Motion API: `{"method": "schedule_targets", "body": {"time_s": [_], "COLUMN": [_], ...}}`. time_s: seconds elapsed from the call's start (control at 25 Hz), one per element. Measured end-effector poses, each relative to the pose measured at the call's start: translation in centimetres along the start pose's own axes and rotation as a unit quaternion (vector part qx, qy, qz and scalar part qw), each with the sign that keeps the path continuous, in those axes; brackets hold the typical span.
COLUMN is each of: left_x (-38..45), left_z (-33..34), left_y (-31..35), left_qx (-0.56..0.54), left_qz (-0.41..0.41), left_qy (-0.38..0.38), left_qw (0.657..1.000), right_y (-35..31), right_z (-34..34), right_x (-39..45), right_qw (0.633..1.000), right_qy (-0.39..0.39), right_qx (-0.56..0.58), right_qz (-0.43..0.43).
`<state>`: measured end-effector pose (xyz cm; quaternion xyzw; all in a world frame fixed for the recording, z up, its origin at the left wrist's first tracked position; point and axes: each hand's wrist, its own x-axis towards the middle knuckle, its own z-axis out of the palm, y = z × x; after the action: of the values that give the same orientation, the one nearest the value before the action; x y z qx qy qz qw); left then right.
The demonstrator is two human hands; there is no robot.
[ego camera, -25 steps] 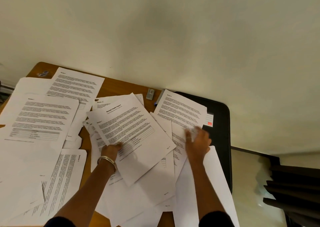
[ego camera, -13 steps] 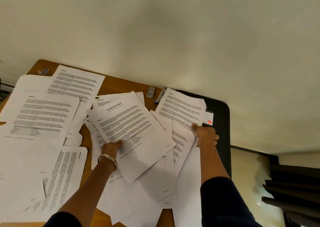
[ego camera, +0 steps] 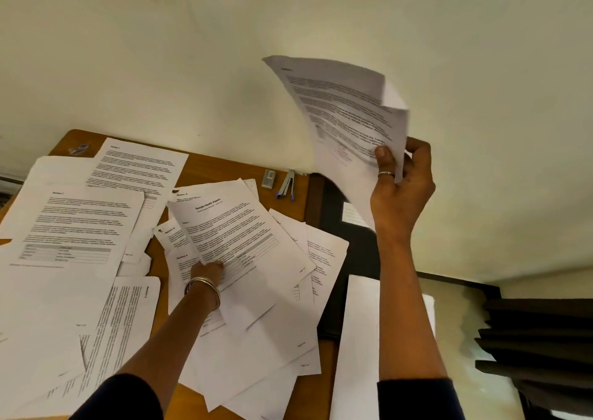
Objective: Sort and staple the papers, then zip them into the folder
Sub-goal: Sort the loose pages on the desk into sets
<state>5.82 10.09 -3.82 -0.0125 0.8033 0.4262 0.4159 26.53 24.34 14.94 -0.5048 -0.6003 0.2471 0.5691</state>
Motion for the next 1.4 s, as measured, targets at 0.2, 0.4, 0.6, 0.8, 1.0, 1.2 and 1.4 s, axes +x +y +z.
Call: {"method": "schedule_targets", "body": {"time_s": [0.2, 0.4, 0.6, 0.8, 1.0, 1.2, 1.4], "left_x": [-1.2, -2.0, -2.3, -3.8, -3.9, -4.5, -4.3], "left_z": [-2.2, -5.3, -6.9, -6.3, -5.5, -4.6, -4.5], "left_y": [-0.6, -1.2, -4.0, -6.7, -6.9, -6.9, -6.8], "left_qx": [-0.006, 0.007, 0.072, 0.063, 0.100, 0.149, 0.170], "left_qz": [0.154, 0.102, 0.085, 0.061, 0.069, 0.094, 0.082], "left_qy": [-0.017, -0.055, -0.101, -0.132, -0.086, -0.049, -0.040], "left_qw": [0.988, 0.993, 0.989, 0.987, 0.989, 0.983, 0.981], "right_y": [1.7, 8.4, 12.1, 13.2, 13.3, 13.0, 12.2], "right_z": [-3.4, -5.1, -4.2, -3.8, -4.0, -4.1, -3.7], "right_x": [-4.4, -12.5, -18.9, -19.6, -20.4, -20.6, -18.6], "right_qw": [0.957, 0.904, 0.861, 0.860, 0.867, 0.874, 0.843], "right_qy": [0.047, -0.140, -0.271, -0.279, -0.271, -0.260, -0.344], "right_qx": [0.207, -0.034, -0.158, -0.197, -0.202, -0.187, -0.218], "right_qz": [0.197, 0.403, 0.400, 0.379, 0.366, 0.365, 0.351]}}
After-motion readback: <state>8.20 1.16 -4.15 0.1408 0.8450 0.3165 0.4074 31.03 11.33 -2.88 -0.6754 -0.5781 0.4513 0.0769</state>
